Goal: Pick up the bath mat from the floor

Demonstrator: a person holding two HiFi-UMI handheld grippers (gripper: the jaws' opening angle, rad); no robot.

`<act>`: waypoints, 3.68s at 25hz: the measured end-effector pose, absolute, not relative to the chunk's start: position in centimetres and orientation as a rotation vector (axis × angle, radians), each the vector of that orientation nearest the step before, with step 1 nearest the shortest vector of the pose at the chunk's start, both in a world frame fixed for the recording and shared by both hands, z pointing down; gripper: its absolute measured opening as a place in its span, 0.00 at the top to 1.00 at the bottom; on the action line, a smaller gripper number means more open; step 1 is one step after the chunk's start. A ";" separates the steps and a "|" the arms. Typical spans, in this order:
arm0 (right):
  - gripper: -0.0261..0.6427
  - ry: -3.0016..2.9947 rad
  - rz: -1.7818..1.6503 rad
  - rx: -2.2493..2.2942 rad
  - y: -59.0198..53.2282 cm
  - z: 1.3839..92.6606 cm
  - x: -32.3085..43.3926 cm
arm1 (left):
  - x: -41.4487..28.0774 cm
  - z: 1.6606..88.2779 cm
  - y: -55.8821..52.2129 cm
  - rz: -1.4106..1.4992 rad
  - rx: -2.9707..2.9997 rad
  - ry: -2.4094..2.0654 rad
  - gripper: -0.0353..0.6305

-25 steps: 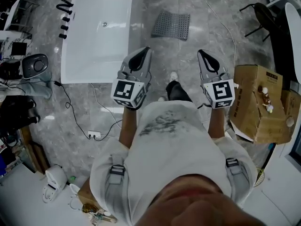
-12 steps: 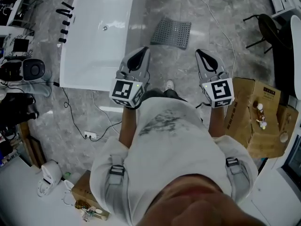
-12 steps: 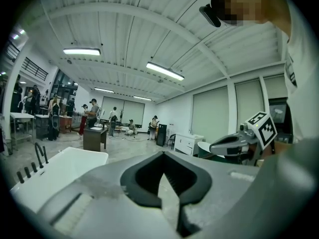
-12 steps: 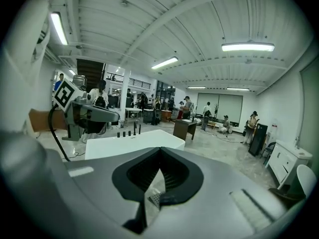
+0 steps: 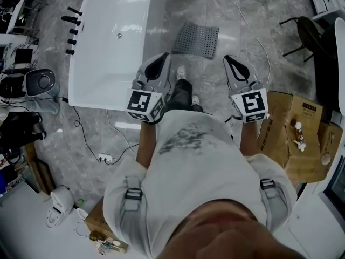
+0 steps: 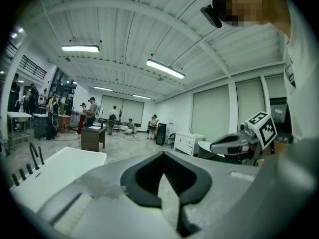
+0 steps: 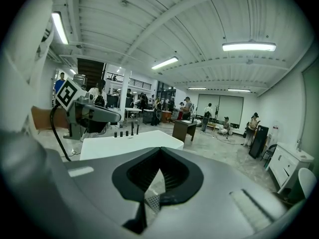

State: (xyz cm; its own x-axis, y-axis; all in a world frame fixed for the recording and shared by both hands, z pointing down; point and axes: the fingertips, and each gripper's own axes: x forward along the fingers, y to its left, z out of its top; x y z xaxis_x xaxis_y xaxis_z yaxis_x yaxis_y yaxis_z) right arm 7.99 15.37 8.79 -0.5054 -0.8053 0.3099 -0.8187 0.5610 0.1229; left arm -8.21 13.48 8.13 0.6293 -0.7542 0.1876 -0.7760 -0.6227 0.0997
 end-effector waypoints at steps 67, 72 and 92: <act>0.96 -2.105 0.482 1.249 -18.0 36.5 16.9 | -0.4 37.1 -22.6 0.611 2.475 -1.070 0.94; 0.96 -2.061 0.545 1.251 -18.1 40.9 17.4 | -0.7 41.3 -23.4 0.657 2.452 -1.046 0.94; 0.93 -1.892 0.803 1.249 -18.4 60.3 16.7 | -2.0 60.7 -23.9 0.826 2.304 -0.926 0.94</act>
